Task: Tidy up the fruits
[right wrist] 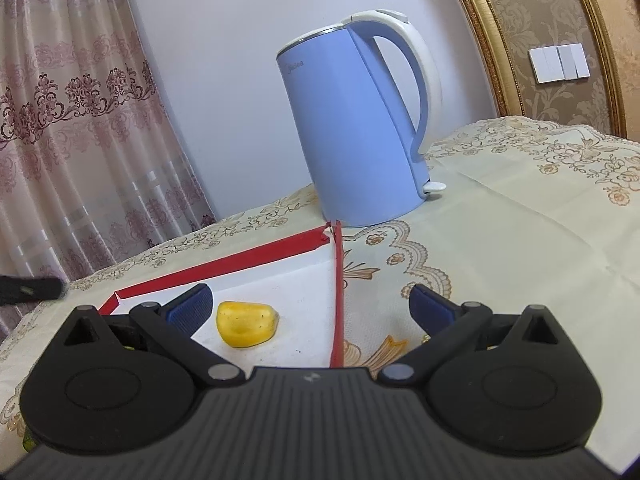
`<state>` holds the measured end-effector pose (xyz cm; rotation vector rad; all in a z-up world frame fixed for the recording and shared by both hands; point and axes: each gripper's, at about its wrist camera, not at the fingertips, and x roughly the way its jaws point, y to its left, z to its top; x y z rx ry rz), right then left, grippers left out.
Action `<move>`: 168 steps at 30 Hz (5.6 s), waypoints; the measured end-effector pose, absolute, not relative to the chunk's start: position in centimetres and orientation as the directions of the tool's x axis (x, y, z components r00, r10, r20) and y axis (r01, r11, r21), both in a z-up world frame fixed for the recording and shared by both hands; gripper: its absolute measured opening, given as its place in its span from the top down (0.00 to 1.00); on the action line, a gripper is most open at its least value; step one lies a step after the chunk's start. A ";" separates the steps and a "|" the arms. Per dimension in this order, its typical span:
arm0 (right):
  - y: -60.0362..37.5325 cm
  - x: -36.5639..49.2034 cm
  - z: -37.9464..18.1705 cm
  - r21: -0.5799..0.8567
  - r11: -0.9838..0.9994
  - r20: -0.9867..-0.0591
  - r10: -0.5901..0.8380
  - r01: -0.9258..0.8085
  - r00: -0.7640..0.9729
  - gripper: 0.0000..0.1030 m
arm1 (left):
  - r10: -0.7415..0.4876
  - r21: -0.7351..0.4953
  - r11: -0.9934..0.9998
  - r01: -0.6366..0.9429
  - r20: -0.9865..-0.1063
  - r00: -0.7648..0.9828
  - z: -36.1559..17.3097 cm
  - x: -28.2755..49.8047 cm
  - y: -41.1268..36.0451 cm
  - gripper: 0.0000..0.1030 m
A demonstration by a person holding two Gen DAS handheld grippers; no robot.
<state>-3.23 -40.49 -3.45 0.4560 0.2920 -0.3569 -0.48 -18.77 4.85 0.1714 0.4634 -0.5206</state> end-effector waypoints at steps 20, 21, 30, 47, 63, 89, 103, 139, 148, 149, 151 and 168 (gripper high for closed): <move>-34.3 -13.1 -0.6 0.209 0.941 -0.258 -0.209 0.265 0.943 0.00 | -0.432 0.098 0.821 0.563 -0.539 0.723 -3.4 -6.8 -12.6 0.23; -34.0 -13.6 -0.7 0.203 0.941 -0.285 -0.207 0.270 0.936 0.00 | -0.440 0.083 0.820 0.566 -0.540 0.717 -3.6 -6.6 -12.4 0.23; -32.0 -15.3 -1.7 0.119 0.949 -0.414 -0.221 0.293 0.883 0.00 | -0.479 -0.064 0.841 0.538 -0.552 0.683 -4.3 -4.6 -10.8 0.19; -32.5 -14.1 -2.6 0.133 0.943 -0.495 -0.204 0.305 0.845 0.00 | -0.471 -0.001 0.804 0.594 -0.611 0.636 -4.4 -3.7 -10.9 0.19; -32.1 -13.2 -2.6 0.089 0.944 -0.524 -0.228 0.319 0.821 0.00 | -0.484 0.027 0.775 0.632 -0.617 0.620 -4.9 -2.6 -11.3 0.55; -30.0 -7.3 -2.2 -0.070 0.981 -0.586 -0.188 0.182 0.788 0.34 | -0.484 -0.030 0.807 0.590 -0.607 0.630 -4.8 -4.7 -9.3 0.62; -30.2 -6.0 -2.9 -0.028 0.991 -0.615 -0.121 0.132 0.779 0.68 | -0.481 -0.026 0.807 0.590 -0.608 0.632 -4.7 -4.7 -9.3 0.62; -32.4 -7.2 -3.3 0.178 0.978 -0.575 0.011 0.112 0.818 0.68 | -0.393 0.152 0.783 0.603 -0.630 0.670 -1.4 -6.9 -7.9 0.70; -32.1 -7.1 -3.3 0.158 0.981 -0.581 -0.002 0.115 0.814 0.68 | -0.471 0.119 0.732 0.670 -0.622 0.625 -1.6 -8.5 -8.6 0.69; -32.2 -7.1 -3.3 0.160 0.980 -0.581 -0.001 0.115 0.814 0.68 | -0.460 0.120 0.740 0.661 -0.627 0.629 -2.0 -8.3 -8.7 0.69; -32.2 -7.1 -3.3 0.157 0.981 -0.582 -0.002 0.115 0.813 0.68 | -0.453 0.113 0.757 0.644 -0.619 0.641 -2.0 -7.9 -8.4 0.69; -32.2 -7.1 -3.3 0.156 0.981 -0.582 -0.003 0.115 0.813 0.68 | -0.451 0.047 0.770 0.637 -0.667 0.594 -3.8 -6.5 -8.6 0.62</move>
